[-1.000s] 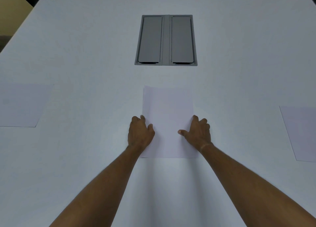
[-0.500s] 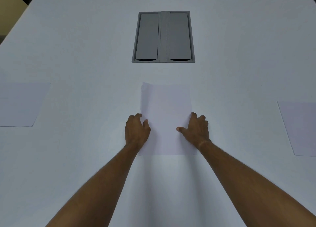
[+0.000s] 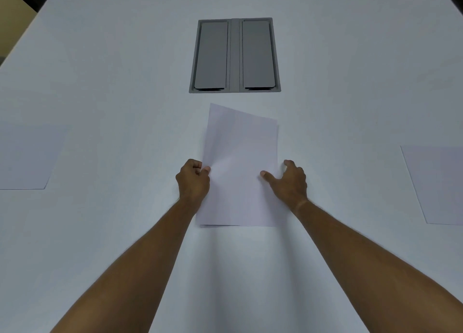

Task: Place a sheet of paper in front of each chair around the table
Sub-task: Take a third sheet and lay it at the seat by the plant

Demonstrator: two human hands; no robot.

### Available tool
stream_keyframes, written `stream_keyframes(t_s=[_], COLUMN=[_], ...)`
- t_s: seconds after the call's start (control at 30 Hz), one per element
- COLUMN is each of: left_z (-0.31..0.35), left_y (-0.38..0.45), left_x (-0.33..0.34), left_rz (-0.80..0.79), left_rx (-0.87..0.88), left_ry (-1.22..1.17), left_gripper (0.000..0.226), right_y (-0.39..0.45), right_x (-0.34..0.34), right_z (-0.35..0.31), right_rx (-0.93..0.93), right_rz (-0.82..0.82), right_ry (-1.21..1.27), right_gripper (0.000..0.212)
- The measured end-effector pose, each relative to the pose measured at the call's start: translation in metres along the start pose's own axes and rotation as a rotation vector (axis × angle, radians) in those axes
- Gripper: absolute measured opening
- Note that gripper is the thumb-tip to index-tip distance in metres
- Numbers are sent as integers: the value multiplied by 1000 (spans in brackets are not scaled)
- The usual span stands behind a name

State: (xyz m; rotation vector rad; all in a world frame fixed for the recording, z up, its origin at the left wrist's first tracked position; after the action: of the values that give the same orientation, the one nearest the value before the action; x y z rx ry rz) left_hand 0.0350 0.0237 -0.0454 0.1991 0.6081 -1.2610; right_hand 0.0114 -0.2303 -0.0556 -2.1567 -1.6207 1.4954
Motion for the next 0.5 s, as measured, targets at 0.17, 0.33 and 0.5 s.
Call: stream_keyframes(t_s=[0.17,0.33,0.5], left_z=[25,34,59], left_y=[-7,-12,-23], left_x=[-10,-11,-18], left_rz=[25,10,16], left_rx=[30,36,81], left_ry=[-110,-193,-254], left_gripper=[7,7,9], right_y=[6,10,-1], right_x=[-26,-37,-64], right_z=[-7,-7,-15], right_rx=[25,43,-60], right_rz=[-22,-105,-118], right_ry=[382,609,719], right_gripper=[63,48,23])
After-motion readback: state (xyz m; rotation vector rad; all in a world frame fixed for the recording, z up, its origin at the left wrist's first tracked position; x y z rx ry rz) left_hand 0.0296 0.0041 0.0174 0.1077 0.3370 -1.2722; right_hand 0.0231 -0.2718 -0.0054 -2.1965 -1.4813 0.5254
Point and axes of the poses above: each hand's wrist, its own y-axis towards the middle knuckle, its own x-axis out of the palm, z = x × y, the point moved 5 cm from there along y, towards the middle knuckle, and after that the axes turned 10 degrees about x, right-handed, at the moved point
